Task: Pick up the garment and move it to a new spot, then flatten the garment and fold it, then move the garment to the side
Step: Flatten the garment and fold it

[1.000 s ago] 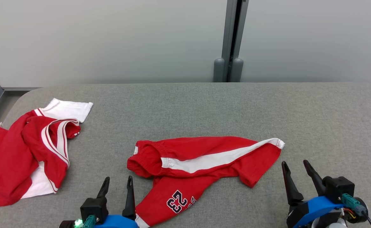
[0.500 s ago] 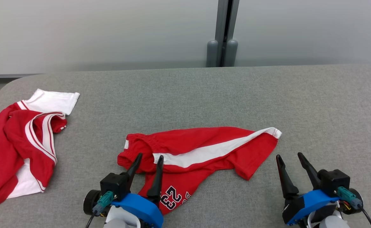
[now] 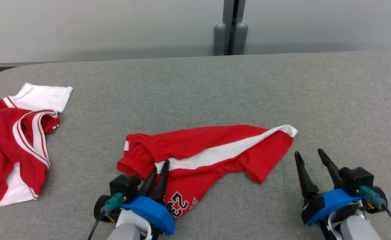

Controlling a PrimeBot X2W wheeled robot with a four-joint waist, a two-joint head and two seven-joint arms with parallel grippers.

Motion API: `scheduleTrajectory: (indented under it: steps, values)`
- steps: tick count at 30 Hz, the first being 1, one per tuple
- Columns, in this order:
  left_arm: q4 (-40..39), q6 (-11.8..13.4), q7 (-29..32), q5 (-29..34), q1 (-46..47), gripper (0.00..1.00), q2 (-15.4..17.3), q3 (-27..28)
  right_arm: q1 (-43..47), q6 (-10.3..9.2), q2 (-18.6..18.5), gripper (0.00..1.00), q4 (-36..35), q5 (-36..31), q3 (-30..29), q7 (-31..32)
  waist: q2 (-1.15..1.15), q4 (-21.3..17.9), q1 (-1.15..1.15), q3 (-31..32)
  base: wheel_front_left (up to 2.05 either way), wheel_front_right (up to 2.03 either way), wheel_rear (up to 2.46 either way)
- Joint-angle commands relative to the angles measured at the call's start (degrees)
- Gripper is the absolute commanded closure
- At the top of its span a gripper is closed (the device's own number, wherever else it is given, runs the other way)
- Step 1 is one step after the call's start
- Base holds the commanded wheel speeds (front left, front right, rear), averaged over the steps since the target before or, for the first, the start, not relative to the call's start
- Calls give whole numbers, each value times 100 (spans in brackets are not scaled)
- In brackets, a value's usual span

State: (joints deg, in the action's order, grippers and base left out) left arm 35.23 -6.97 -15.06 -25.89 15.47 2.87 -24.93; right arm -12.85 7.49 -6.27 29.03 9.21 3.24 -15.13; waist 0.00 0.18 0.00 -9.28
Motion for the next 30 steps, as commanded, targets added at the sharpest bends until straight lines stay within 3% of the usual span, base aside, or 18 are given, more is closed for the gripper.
scheduleTrajectory:
  steps: [1,11,20,21,22,23,30]
  values:
    - [-18,-25,-17,0,141,100,6,-5,-107,0,-45,0,15,-8,-15,-1,0,28,0,-41,0,0,0]
    - [-198,-31,-17,130,266,100,5,-10,-970,-1,-261,0,708,12,-75,-1,0,264,0,-510,0,0,0]
    - [-258,-41,-16,144,443,100,5,-175,-1674,0,-475,0,1390,-143,264,-1,0,398,0,-918,0,0,0]
    - [-264,-42,-16,131,460,100,5,-189,-1726,0,-491,5,1448,-135,308,0,0,408,0,-956,0,0,0]
    - [-267,-42,-16,121,480,100,6,-202,-1770,0,-505,43,1476,-106,337,-1,0,420,0,-983,0,0,0]
    - [-272,-42,-16,101,490,100,6,-206,-1790,0,-507,100,1505,-79,396,0,0,431,0,-1000,0,0,0]
    - [-406,9,-16,86,494,100,6,-117,-1610,-1,-606,100,918,186,400,0,0,444,0,-917,0,0,0]
